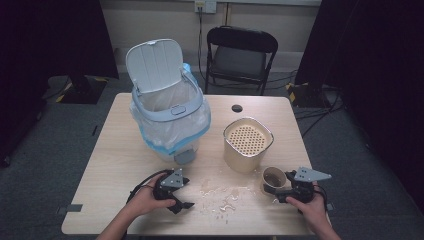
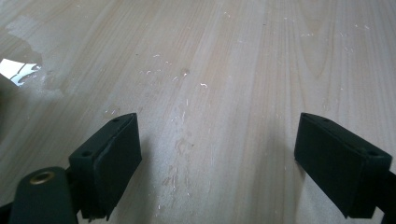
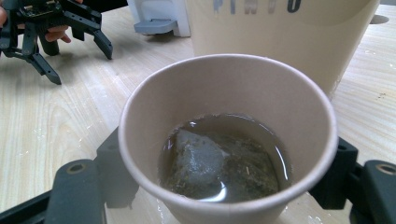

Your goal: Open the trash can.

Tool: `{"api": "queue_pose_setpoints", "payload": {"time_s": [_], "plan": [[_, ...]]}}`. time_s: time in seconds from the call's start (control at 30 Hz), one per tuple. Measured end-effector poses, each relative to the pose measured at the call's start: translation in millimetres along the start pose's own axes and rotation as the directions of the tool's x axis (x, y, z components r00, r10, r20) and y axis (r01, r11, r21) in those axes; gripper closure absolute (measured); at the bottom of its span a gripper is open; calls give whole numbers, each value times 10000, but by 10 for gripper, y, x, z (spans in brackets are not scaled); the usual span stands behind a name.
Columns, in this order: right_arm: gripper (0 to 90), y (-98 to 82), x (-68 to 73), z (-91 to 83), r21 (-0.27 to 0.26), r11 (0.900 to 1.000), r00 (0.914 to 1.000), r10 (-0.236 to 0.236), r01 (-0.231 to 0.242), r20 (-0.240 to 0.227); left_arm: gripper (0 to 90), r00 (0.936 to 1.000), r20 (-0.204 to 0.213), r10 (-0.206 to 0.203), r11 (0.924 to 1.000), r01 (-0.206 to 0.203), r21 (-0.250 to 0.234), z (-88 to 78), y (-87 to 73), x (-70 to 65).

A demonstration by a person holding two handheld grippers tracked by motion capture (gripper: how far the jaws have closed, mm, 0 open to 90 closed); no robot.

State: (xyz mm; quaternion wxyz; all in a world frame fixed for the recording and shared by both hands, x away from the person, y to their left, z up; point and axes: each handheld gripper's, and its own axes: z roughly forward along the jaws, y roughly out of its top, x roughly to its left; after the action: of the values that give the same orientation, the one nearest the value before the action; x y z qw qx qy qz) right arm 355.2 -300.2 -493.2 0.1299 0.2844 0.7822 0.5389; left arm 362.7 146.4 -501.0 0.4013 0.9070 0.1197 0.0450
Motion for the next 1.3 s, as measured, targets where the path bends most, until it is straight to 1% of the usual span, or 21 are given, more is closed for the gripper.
{"api": "queue_pose_setpoints", "payload": {"time_s": [0.07,0.13,0.2,0.27,0.43,0.5,0.57,0.6,0.63,0.7,0.73,0.77,0.8,0.83,1.07,1.1,1.2,1.3], "plan": [[258,12,-13,-19,149,9999,10000,-61,60,42,140,10000,-1,0,10000,0,-2,0,0,0],[259,25,-27,-39,280,9995,9997,-137,132,180,140,10000,-5,-7,10000,7,4,0,0,-1],[260,31,-38,-45,316,9994,9998,-153,149,112,140,10000,-1,-4,10000,4,-3,0,0,0],[260,61,-70,-63,487,9984,9994,-289,279,209,140,10000,-1,0,10000,0,-1,0,0,0],[261,114,-126,-83,452,9987,9992,-264,251,285,138,10000,5,0,10000,0,-20,2,1,-1],[261,157,-162,-100,408,9989,9991,-256,241,346,138,10000,6,9,10000,-9,-19,2,1,-1],[262,217,-212,-127,401,9988,9982,-309,288,510,137,10000,5,3,10000,-3,-20,2,1,-1],[262,217,-212,-127,401,9988,9982,-309,288,510,137,10000,6,7,10000,-7,-17,2,1,-1],[262,262,-259,-146,374,9989,9977,-293,271,612,137,10000,5,2,10000,-2,-17,2,1,-1],[262,276,-275,-152,402,9988,9975,-306,280,644,137,10000,6,1,10000,-1,-20,2,1,-1],[263,313,-316,-160,469,9984,9967,-339,305,733,137,10000,4,10,10000,-10,-17,2,1,-1],[263,313,-316,-160,469,9984,9967,-339,305,733,137,10000,4,10,10000,-10,-17,2,1,-1],[263,345,-368,-161,453,9986,9963,-319,284,795,137,10000,6,-2,10000,2,-20,2,1,-1],[263,355,-384,-163,491,9985,9960,-297,256,844,137,10000,3,2,10000,-2,-15,2,1,-1],[266,432,-558,-115,571,9980,9940,-326,267,1041,137,10000,5,7,10000,-7,-20,2,1,-1],[266,432,-558,-115,571,9980,9940,-326,267,1041,137,10000,5,7,10000,-7,-20,2,1,-1],[267,473,-646,-78,618,9975,9930,-397,330,1110,137,10000,7,0,10000,0,-16,2,1,-1],[267,489,-690,-61,562,9981,9929,-321,258,1143,138,10000,5,6,10000,-6,-18,2,1,-1]]}}
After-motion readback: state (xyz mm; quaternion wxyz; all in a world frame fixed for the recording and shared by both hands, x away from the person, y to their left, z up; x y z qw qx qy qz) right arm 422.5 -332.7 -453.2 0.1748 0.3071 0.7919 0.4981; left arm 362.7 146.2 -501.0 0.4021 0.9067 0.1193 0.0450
